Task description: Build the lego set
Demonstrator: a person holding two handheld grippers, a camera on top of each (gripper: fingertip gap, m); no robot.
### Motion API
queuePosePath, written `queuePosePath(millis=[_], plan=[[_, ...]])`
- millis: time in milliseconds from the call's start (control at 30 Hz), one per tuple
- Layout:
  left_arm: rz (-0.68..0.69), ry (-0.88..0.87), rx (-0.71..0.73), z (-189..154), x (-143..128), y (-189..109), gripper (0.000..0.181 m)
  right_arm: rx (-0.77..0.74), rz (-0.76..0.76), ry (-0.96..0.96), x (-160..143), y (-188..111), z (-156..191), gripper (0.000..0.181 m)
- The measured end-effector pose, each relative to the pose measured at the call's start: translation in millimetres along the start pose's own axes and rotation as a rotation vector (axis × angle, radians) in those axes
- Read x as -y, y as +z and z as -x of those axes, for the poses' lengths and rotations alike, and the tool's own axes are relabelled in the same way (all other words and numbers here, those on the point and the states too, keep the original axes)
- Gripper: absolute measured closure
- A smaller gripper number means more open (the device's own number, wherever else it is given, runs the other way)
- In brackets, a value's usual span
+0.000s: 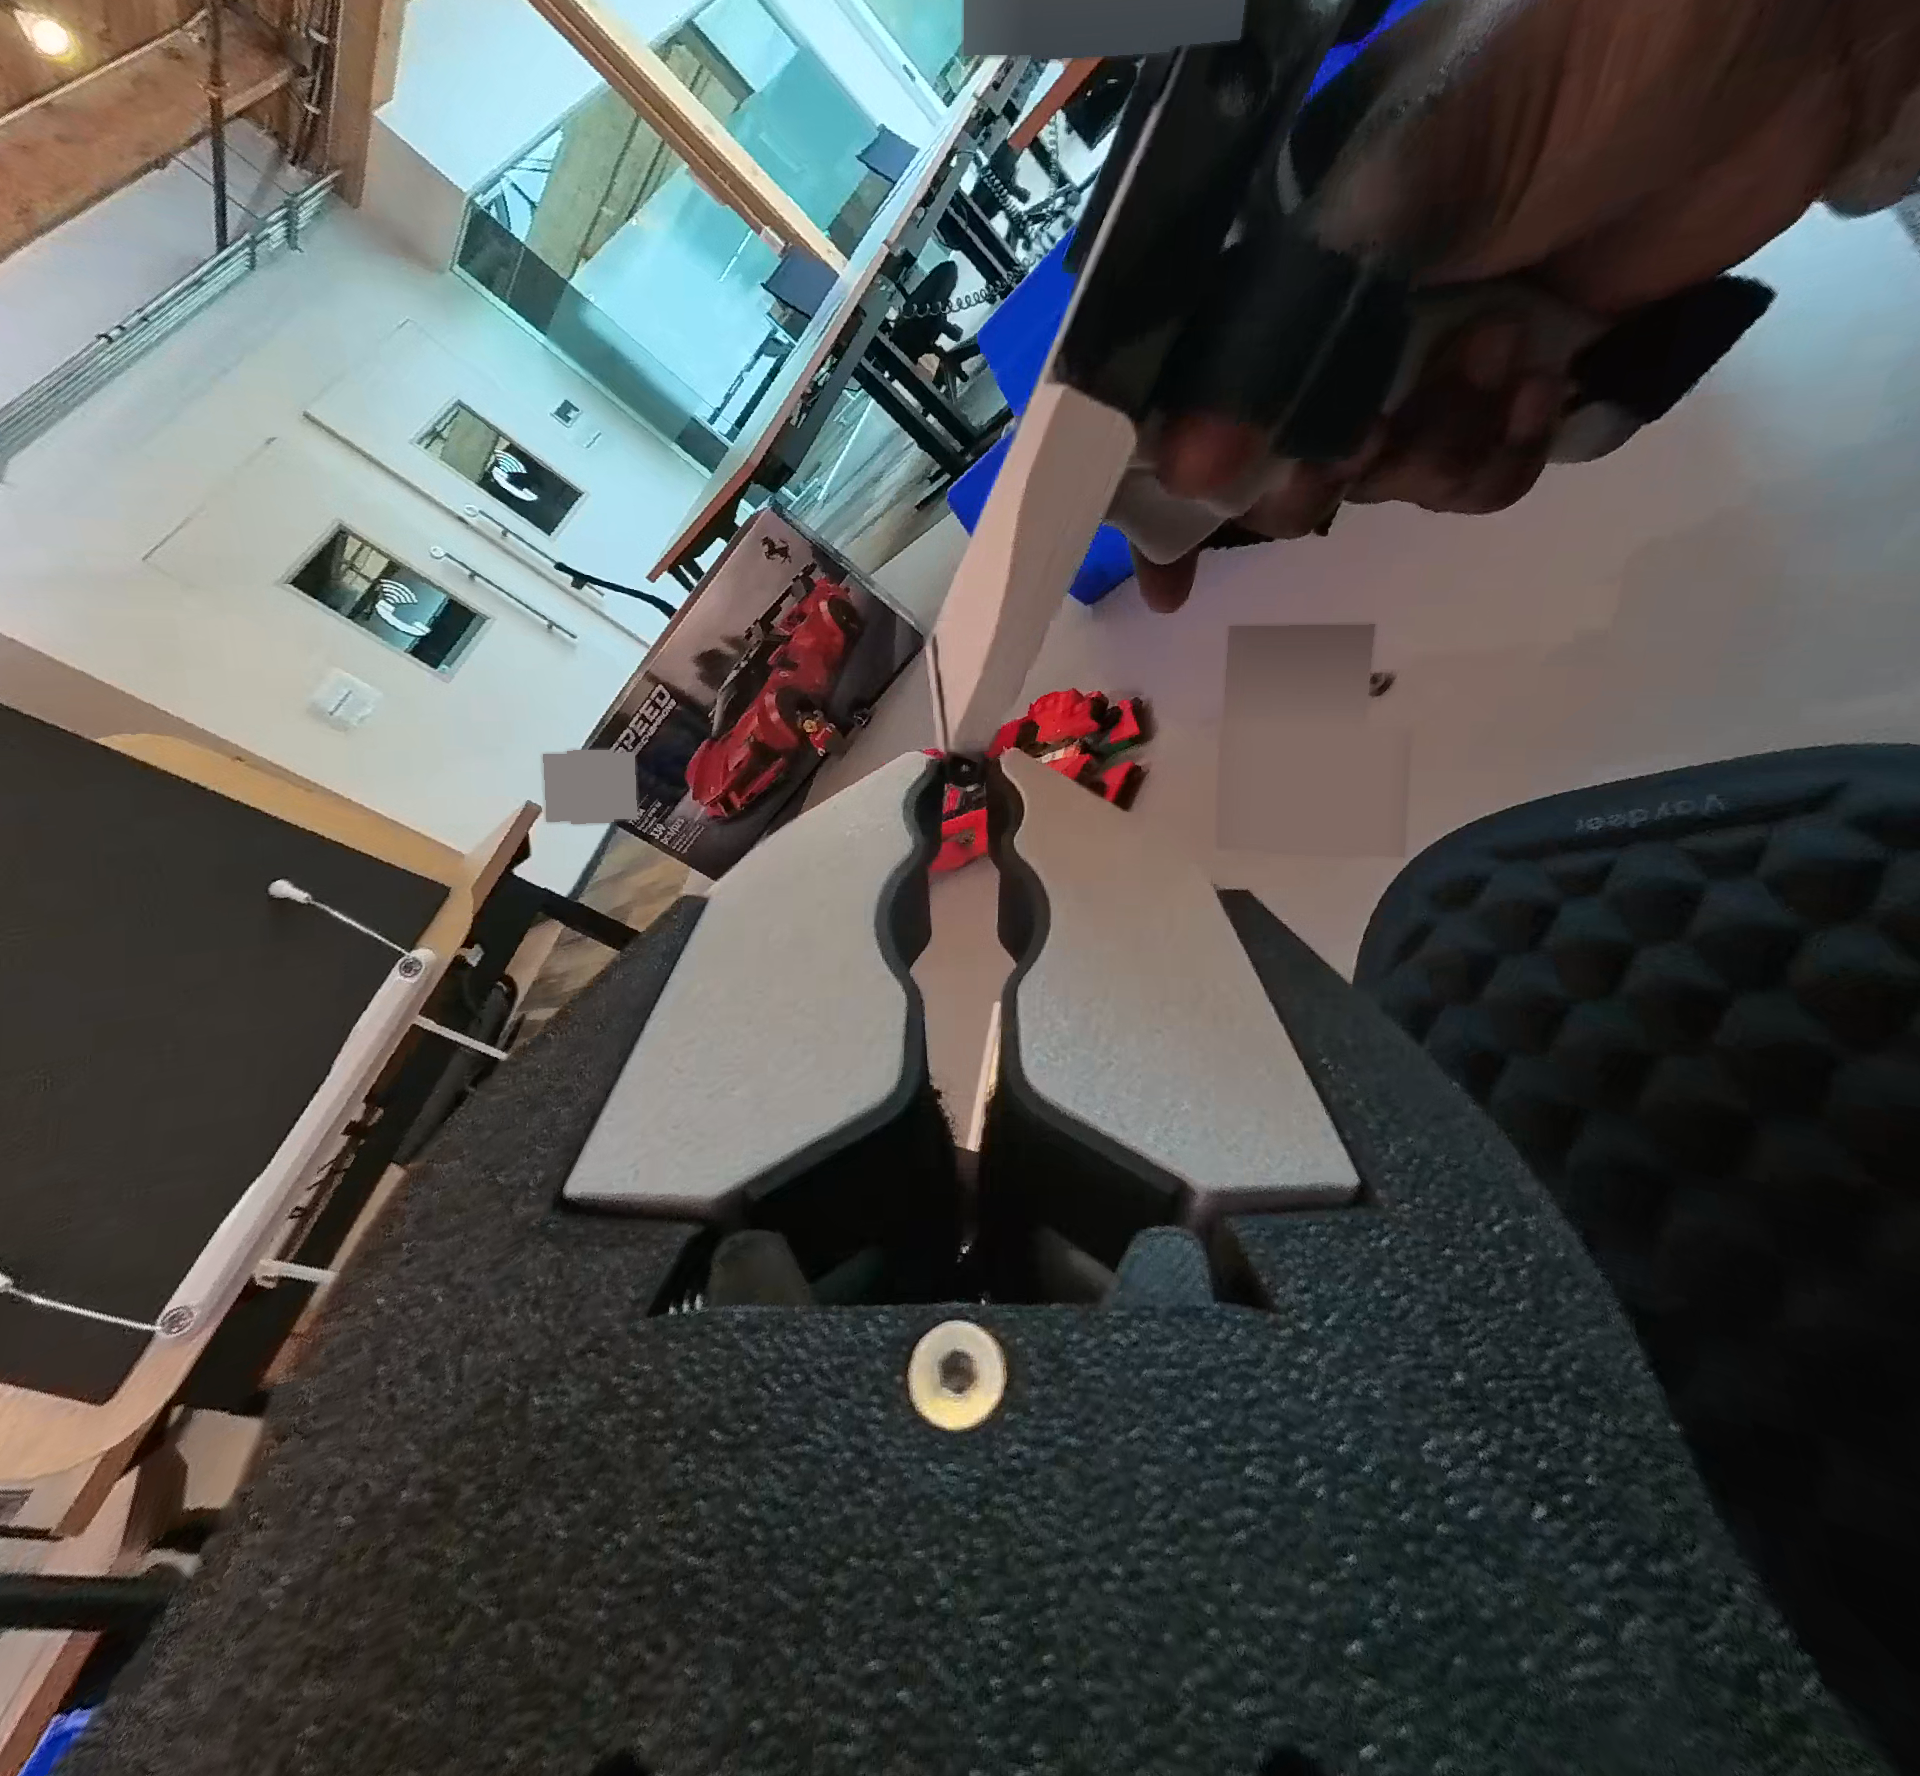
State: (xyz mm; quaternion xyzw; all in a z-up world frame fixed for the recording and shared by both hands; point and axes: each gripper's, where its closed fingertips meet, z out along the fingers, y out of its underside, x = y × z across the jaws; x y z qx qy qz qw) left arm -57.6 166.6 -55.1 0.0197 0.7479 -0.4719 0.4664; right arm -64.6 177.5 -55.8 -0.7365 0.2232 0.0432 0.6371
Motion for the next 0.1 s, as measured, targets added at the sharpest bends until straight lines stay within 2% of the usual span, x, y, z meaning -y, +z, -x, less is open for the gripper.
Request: queuePosePath(millis=[33, 100], plan=[[0.002, 0.003, -0.003, -0.8, -0.1, 0.3, 0.174, 0.0, 0.005, 0.002, -1.2, 0.5, -0.6, 0.174], [0.006, 0.013, -0.002, -1.6, -0.3, 1.1, 0.174, 0.011, 0.0, 0.014, -1.5, 0.7, -0.9, 0.176]])
